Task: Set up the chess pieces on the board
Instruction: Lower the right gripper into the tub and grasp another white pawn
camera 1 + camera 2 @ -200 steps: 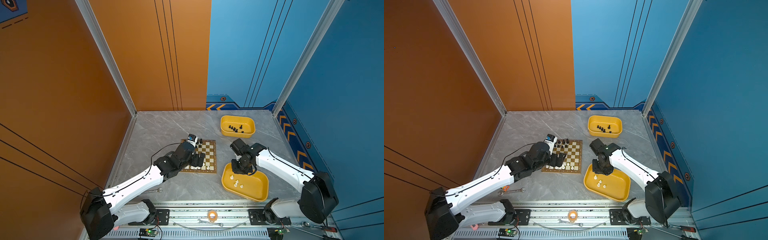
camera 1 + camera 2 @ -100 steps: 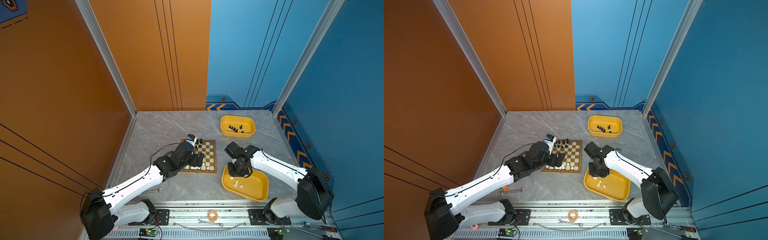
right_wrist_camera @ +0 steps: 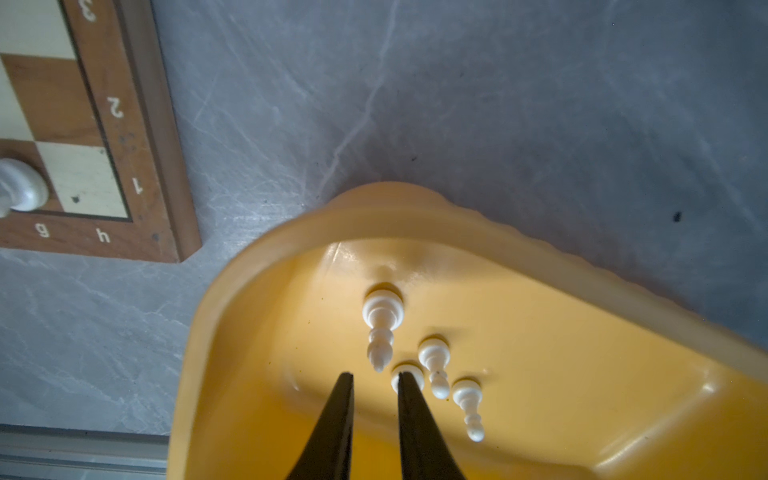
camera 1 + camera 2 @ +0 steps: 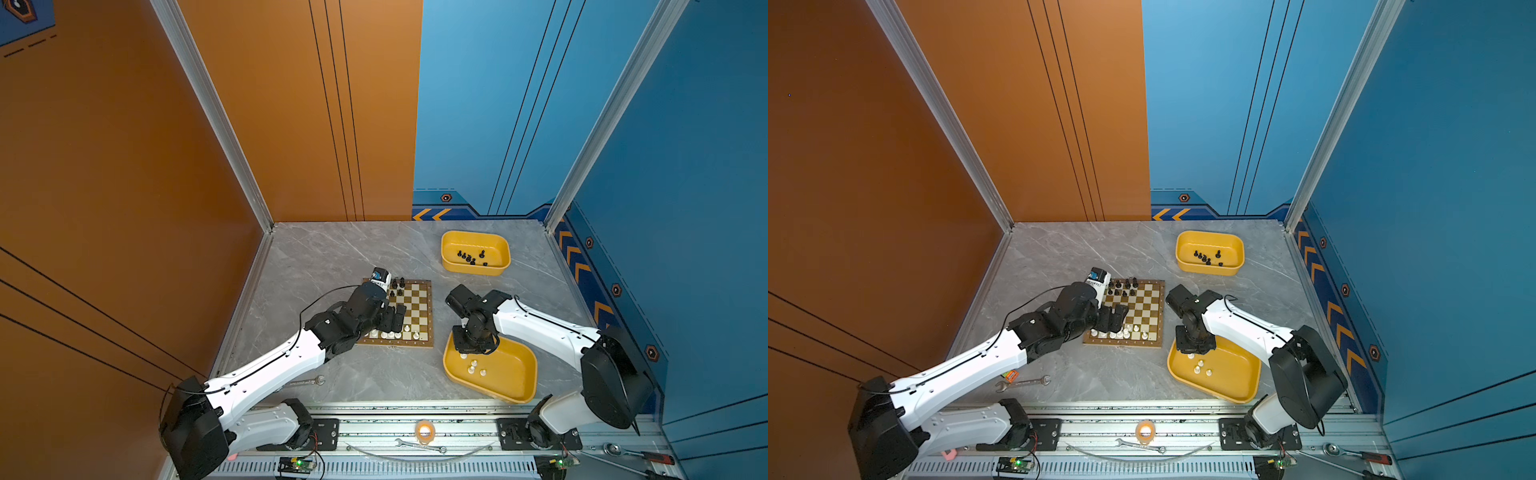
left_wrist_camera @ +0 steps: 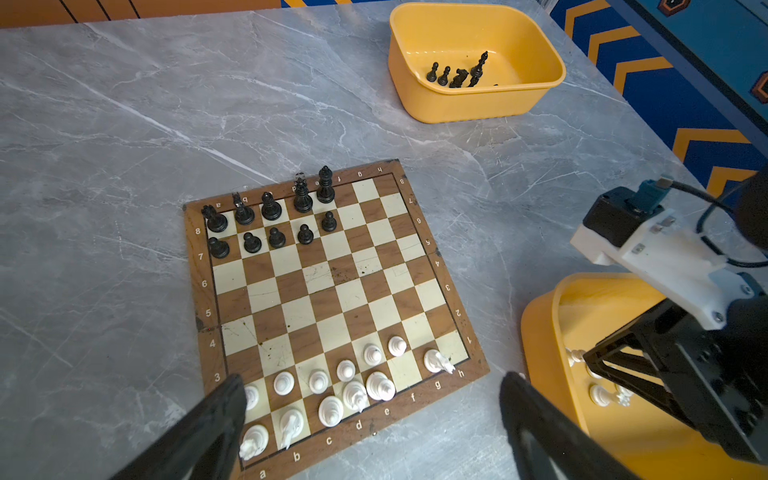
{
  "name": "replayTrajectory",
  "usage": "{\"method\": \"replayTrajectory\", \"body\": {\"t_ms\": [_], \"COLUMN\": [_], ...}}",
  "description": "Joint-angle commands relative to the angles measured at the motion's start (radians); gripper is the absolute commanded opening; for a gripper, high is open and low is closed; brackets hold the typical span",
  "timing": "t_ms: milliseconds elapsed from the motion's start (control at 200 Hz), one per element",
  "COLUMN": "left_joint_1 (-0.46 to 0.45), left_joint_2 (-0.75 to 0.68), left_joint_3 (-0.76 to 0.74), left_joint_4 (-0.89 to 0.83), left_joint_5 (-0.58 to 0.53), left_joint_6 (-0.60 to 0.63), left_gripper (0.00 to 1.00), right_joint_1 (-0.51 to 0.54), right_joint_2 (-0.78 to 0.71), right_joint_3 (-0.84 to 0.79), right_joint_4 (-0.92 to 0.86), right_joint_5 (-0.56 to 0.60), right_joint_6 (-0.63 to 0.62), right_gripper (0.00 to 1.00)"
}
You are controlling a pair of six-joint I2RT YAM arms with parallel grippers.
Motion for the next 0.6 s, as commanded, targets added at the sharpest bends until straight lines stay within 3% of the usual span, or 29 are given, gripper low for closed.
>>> {"method": "replayTrajectory", "body": {"t_ms": [0, 591], "left_joint_1": [0.012, 0.026], "left_joint_2": [-0.023, -0.022], "left_joint_3": [0.010, 0.015], "left_joint_4": [-0.034, -0.046], "left_joint_5": [0.010, 0.010], "left_joint_6": [0.010, 0.010], "left_gripper": [0.96, 0.96], "right_joint_1": [-0.002, -0.021], "right_joint_2": [0.019, 0.069], "right_joint_3": [-0.010, -0.034], "right_joint_4": [0.017, 0.053], "right_joint_5": [0.014, 0.001], "right_joint_6": [-0.003, -0.023], "right_gripper": [0.22, 0.21]}}
